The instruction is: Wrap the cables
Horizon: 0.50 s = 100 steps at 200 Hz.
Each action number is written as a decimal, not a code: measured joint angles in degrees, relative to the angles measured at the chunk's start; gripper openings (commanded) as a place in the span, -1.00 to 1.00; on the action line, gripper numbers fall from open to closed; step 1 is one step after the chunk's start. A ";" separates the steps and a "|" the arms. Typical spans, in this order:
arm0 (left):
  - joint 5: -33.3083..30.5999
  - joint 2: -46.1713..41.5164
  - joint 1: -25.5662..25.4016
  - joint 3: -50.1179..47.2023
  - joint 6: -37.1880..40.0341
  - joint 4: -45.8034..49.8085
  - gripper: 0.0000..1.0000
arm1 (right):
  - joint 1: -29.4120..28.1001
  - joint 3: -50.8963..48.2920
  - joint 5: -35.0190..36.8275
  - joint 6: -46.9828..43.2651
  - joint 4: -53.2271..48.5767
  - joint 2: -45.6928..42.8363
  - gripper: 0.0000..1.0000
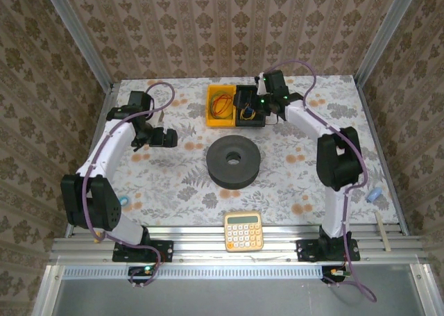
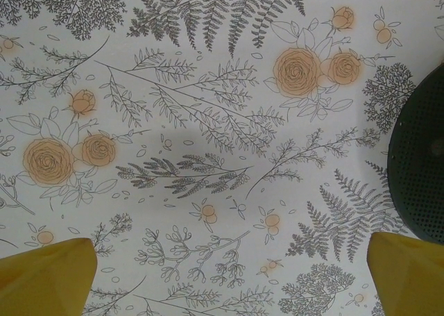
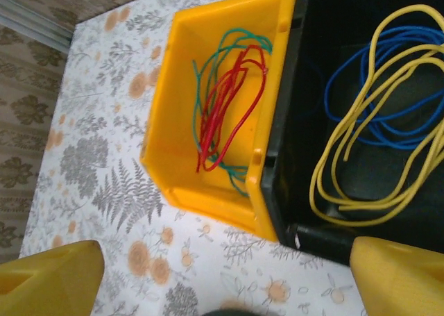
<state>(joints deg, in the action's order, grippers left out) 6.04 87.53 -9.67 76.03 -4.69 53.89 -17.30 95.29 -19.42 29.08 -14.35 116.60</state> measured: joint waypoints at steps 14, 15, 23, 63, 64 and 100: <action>0.04 0.31 0.00 0.13 0.00 0.13 1.00 | 0.00 2.34 0.63 0.61 -0.04 2.84 0.58; 0.04 0.31 0.00 0.13 0.00 0.13 1.00 | 0.00 2.56 0.72 0.81 -0.02 3.10 0.56; 0.07 0.52 0.00 0.13 0.00 0.15 0.99 | 0.00 3.74 1.38 1.36 -0.07 4.44 0.50; 0.17 0.79 -0.02 0.13 0.00 0.57 1.00 | 0.00 9.79 4.35 2.03 -1.22 10.01 0.33; 0.17 0.79 -0.02 0.13 0.00 0.57 1.00 | 0.00 9.88 4.46 2.08 -1.25 10.08 0.32; 0.20 0.90 -0.13 0.13 0.00 0.57 1.00 | -0.42 16.26 8.79 2.47 -3.89 13.66 0.26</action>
<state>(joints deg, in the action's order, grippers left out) 6.24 88.42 -9.80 76.16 -4.69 54.46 -17.72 111.55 -10.63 31.55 -18.24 130.26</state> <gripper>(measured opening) 0.997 0.636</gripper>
